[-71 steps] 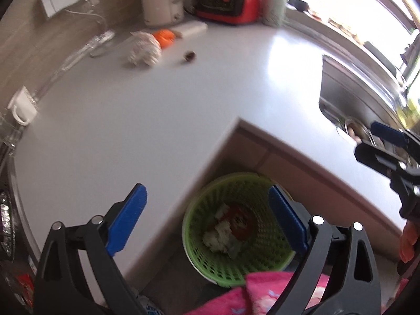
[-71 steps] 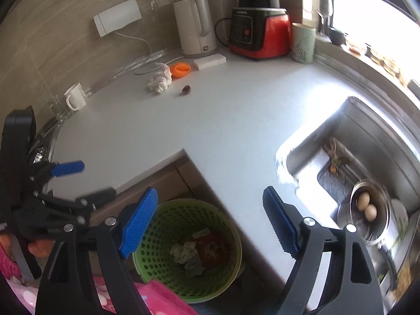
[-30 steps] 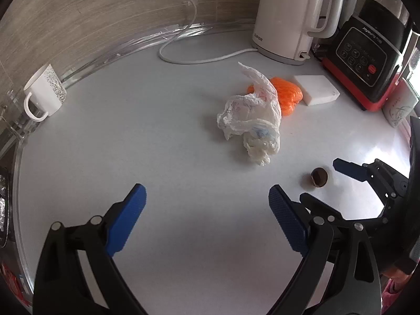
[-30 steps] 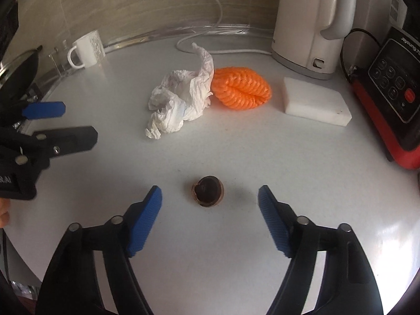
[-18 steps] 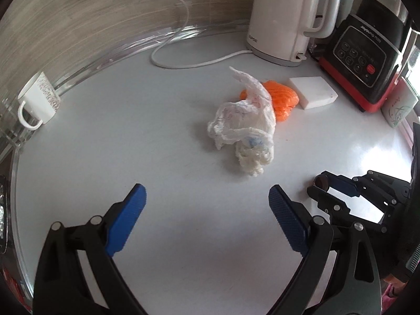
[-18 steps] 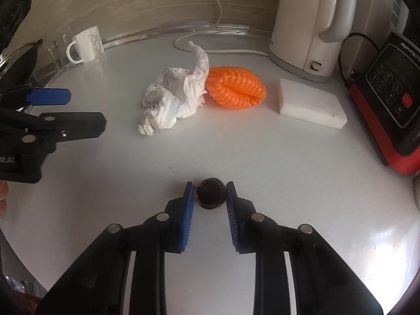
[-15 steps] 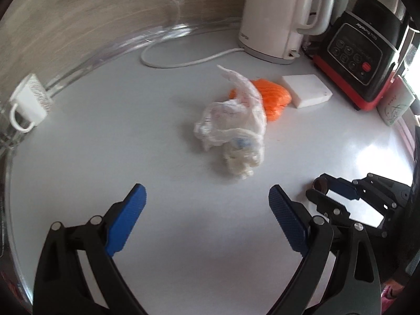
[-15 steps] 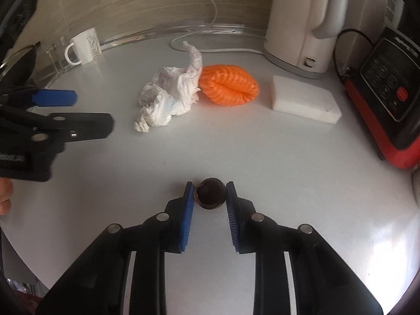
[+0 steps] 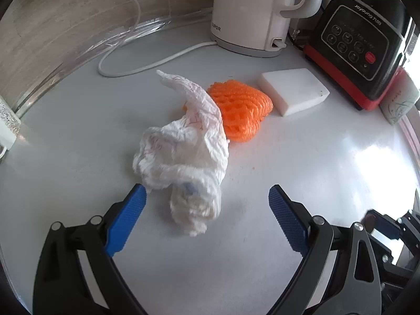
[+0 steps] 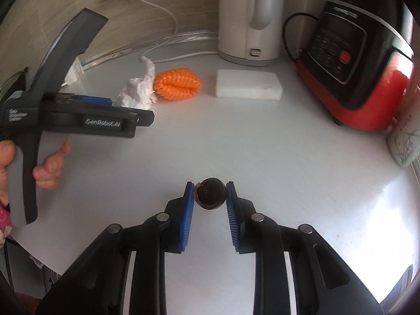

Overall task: Collect trash
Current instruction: 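Grasp the brown nut with the right tool while the left tool grasps white tissue, then carry nut and tissue over the green basket and open both tools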

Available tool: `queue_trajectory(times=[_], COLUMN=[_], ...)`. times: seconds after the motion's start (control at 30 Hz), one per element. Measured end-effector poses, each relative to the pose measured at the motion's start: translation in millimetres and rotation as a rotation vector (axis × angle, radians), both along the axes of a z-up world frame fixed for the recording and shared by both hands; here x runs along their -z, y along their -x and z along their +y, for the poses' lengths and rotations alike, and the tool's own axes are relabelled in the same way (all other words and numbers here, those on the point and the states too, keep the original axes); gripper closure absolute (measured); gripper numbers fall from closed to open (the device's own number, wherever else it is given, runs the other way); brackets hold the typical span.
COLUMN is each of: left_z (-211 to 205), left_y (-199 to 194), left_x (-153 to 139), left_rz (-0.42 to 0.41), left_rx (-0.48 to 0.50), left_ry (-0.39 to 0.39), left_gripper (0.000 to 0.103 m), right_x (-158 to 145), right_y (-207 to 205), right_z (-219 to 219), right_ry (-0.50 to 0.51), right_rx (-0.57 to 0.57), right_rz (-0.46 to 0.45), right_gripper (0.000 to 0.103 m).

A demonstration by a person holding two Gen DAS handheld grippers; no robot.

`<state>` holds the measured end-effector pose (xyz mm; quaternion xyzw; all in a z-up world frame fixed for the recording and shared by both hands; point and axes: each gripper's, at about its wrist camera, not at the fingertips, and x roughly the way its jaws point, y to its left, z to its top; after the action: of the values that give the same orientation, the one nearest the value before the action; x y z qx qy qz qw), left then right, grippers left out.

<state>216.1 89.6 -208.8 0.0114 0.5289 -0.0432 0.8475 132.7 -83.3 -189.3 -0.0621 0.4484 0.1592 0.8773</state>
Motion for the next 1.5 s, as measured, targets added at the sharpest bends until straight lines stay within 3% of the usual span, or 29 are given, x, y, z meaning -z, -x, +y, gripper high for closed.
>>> queue_trajectory(times=[0.27,0.3,0.37,0.43,0.57,0.97,1.17,1.5], left_z=[-3.3,-2.3,-0.2,3.7,11.3,31.5,33.2,48.0], left_y=[-17.0,-18.7,-20.8,-19.7,-12.8,53.9,129.1,249.5], left_x=[11.3,11.5,10.4,7.9,2.1,-44.5,-62.3,-55.1], left_rz=[-0.001,-0.001,0.003,0.008,0.006,-0.031,-0.017,0.072], left_rx=[-0.015,-0.017,-0.020,-0.027,-0.024,0.005,0.094,0.254], left_ry=[-0.043,-0.058,-0.058,-0.046,-0.031,0.010,-0.005,0.038], left_gripper=[0.015,0.025,0.035,0.056,0.070,0.074,0.073,0.073], right_x=[2.1,1.9,1.1,0.5,-2.7,-26.9,-42.3,-48.1], right_y=[2.1,2.3,2.7,4.4,9.2,47.9,97.2,205.9], right_z=[-8.5,-8.3,-7.4,-6.8,-3.6,19.0,35.6,70.0], right_ry=[-0.007,-0.007,-0.006,-0.008,-0.015,-0.042,-0.058,-0.048], right_rx=[0.024,0.024,0.024,0.027,0.032,0.046,0.075,0.136], right_rz=[0.009,0.008,0.006,0.004,-0.001,-0.039,-0.048,-0.024], right_gripper=[0.078,0.078,0.078,0.078,0.078,0.078,0.078,0.078])
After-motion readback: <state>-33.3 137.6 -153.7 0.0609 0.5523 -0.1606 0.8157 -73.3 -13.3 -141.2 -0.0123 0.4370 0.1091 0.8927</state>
